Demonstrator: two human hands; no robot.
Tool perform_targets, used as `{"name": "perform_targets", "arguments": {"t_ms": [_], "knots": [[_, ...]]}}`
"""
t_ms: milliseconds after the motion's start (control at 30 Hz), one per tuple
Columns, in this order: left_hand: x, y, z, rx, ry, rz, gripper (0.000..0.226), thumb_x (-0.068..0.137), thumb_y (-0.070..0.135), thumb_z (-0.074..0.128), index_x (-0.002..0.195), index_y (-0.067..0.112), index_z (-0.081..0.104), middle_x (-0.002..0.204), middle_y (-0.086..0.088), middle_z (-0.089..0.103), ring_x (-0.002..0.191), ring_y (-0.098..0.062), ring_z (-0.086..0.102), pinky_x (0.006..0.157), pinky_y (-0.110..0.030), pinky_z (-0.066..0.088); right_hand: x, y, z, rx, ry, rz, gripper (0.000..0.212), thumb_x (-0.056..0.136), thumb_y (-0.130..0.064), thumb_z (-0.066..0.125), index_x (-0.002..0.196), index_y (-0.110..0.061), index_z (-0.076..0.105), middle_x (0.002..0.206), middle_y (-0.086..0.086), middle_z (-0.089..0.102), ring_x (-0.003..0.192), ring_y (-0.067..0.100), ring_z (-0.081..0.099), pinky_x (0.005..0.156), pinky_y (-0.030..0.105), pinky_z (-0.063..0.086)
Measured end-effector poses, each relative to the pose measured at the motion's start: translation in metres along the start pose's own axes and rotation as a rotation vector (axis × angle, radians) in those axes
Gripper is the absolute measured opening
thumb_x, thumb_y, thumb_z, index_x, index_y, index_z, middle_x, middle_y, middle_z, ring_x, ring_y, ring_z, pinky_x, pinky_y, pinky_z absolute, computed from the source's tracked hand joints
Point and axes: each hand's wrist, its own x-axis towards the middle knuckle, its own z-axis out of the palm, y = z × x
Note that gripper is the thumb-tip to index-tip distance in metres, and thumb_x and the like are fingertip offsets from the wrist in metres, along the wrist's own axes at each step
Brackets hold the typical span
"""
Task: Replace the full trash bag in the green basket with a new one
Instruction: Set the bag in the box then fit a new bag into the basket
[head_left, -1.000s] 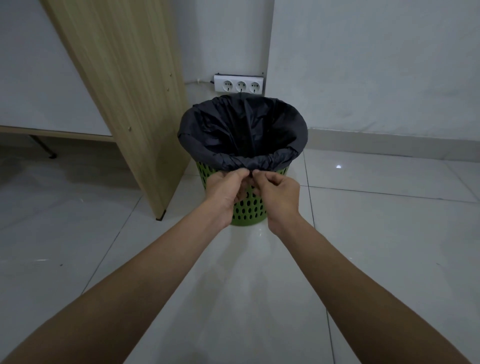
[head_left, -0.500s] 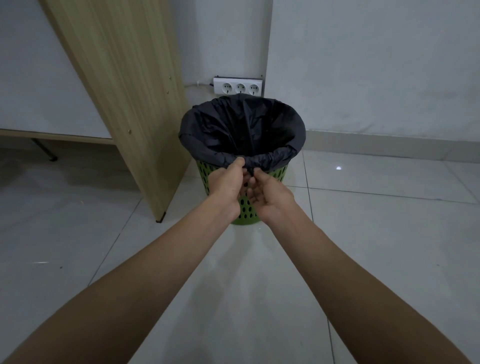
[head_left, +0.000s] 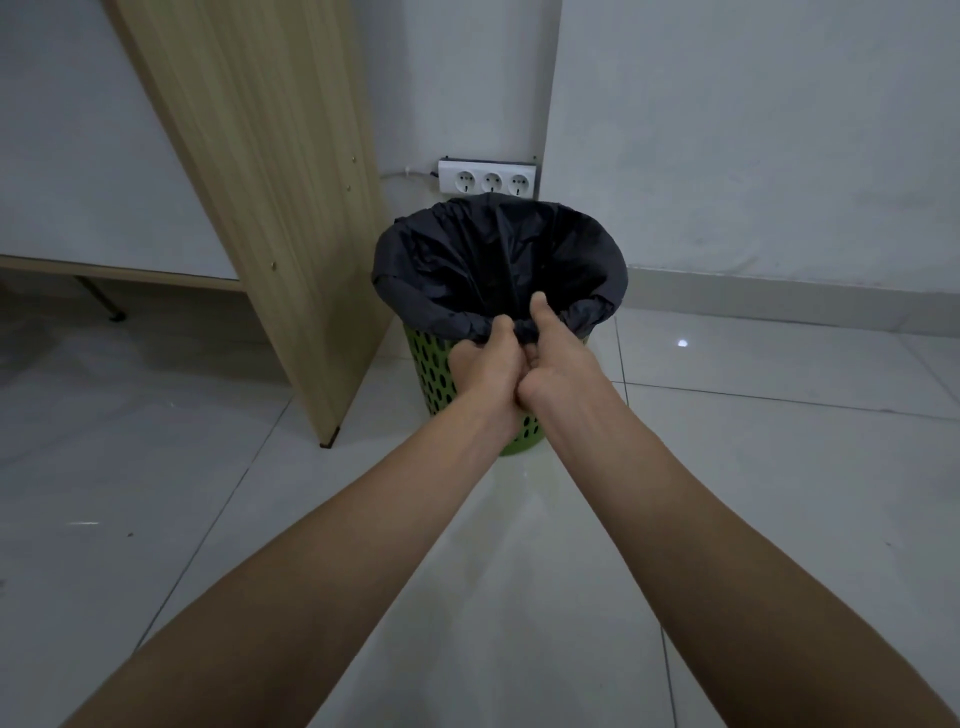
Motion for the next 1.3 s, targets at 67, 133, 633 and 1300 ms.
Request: {"name": "perform_targets", "arguments": {"t_ms": [67, 133, 633, 1300], "knots": [[0.0, 0.0, 0.001, 0.002, -0.021, -0.023, 0.011, 0.087, 0.017, 0.066, 0.085, 0.007, 0.062, 0.086, -0.009, 0.07, 0.069, -0.02, 0.066, 0.062, -0.027, 0.055, 0.001, 0.001, 0.006, 0.004, 0.038, -0.044, 0.024, 0.089, -0.046, 0.051, 0.089, -0.023, 0.057, 0.086, -0.002, 0.058, 0.086, 0.018, 0.059, 0.112, 0.044, 0.042], [0.002, 0.0, -0.001, 0.026, -0.044, -0.047, 0.011, 0.081, 0.017, 0.07, 0.081, 0.008, 0.064, 0.085, -0.008, 0.071, 0.067, -0.019, 0.065, 0.062, -0.028, 0.053, 0.007, 0.0, 0.007, 0.1, 0.187, -0.08, 0.018, 0.089, -0.025, 0.064, 0.095, -0.009, 0.062, 0.086, 0.004, 0.064, 0.074, 0.019, 0.063, 0.087, 0.045, 0.059], [0.028, 0.011, -0.014, -0.342, -0.007, 0.043, 0.003, 0.096, 0.004, 0.059, 0.094, 0.003, 0.061, 0.103, -0.014, 0.068, 0.084, -0.022, 0.067, 0.084, -0.036, 0.058, 0.013, 0.002, 0.003, 0.236, 0.241, -0.079, 0.033, 0.084, -0.029, 0.08, 0.107, -0.01, 0.067, 0.103, 0.007, 0.073, 0.086, 0.019, 0.07, 0.064, 0.033, 0.056], [0.027, 0.001, -0.001, -0.276, -0.03, -0.023, 0.017, 0.081, 0.003, 0.068, 0.097, 0.002, 0.062, 0.085, -0.017, 0.066, 0.056, -0.021, 0.06, 0.051, -0.026, 0.049, 0.009, 0.01, 0.005, 0.216, 0.257, -0.172, 0.013, 0.088, -0.01, 0.074, 0.093, -0.002, 0.065, 0.079, 0.012, 0.068, 0.053, 0.014, 0.061, 0.051, 0.024, 0.053]]}}
